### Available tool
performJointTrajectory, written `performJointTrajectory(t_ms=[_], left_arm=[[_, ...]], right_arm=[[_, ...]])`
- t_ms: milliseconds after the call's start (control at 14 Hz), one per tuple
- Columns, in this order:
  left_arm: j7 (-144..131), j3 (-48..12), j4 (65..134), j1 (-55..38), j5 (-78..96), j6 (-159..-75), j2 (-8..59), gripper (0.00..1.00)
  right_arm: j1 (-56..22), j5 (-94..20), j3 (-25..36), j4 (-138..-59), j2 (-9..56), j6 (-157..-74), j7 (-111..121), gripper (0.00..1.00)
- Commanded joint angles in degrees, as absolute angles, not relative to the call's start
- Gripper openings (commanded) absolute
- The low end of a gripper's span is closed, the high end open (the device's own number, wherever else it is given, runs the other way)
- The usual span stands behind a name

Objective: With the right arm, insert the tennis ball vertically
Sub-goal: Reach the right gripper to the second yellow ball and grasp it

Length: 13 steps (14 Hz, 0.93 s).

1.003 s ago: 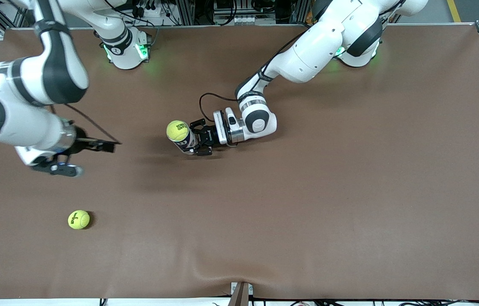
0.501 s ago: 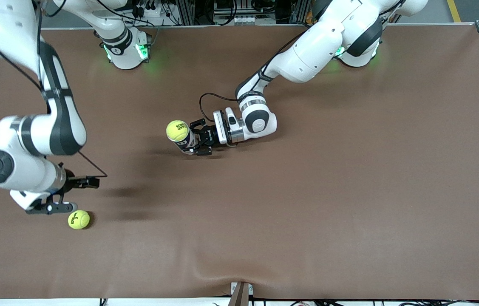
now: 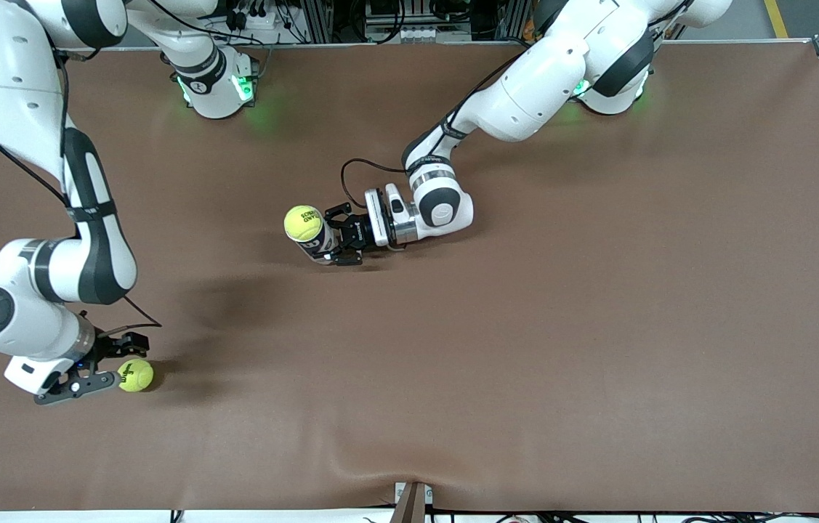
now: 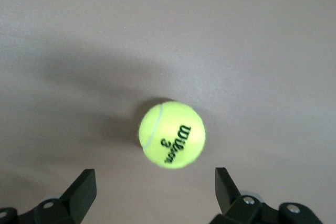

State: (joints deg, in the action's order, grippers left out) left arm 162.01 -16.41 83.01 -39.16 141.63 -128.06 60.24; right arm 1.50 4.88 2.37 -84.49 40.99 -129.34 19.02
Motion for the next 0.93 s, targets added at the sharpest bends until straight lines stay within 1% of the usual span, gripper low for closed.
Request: performJointTrajectory(t_ms=[0,143,358,573,645,716,788,859], left_arm=[[179.74,-17.58,84.81,-38.23,144.40,-128.32,60.47,0.64],[179.74,-17.58,84.73,-38.23,144.32,-128.32,60.47,0.64],[179.74,-17.58,84.81,-38.23,144.32,-128.32,60.47,0.64],[179.74,-17.58,84.81,-38.32,144.32,-128.32,60.38,0.65],[179.74,-17.58,84.73,-38.32,144.32,-128.32,60.38,0.65],[179.74,-17.49,84.81,-38.32,144.32,-128.41,60.38,0.65],[179.82,-17.58,84.81,-38.23,144.32,-128.41,60.38,0.65],[179.82,-17.58,84.81,-38.23,144.32,-128.41,60.29,0.65]], right_arm=[[2.37,5.71,1.41,-82.18,44.90,-134.36,22.31,1.00],[3.25,5.45,1.32,-82.18,46.57,-136.23,23.81,1.00],[3.52,5.36,1.32,-82.18,47.54,-137.37,23.91,1.00],[4.65,5.01,1.32,-82.27,48.69,-140.44,25.30,1.00],[4.75,5.01,1.23,-82.27,48.69,-140.45,25.66,0.88],[4.75,4.92,1.14,-82.27,48.69,-140.45,25.58,0.59],[4.75,4.57,1.14,-82.27,48.69,-140.36,25.49,0.42],[4.66,4.14,1.06,-82.27,48.43,-140.10,25.49,0.39]])
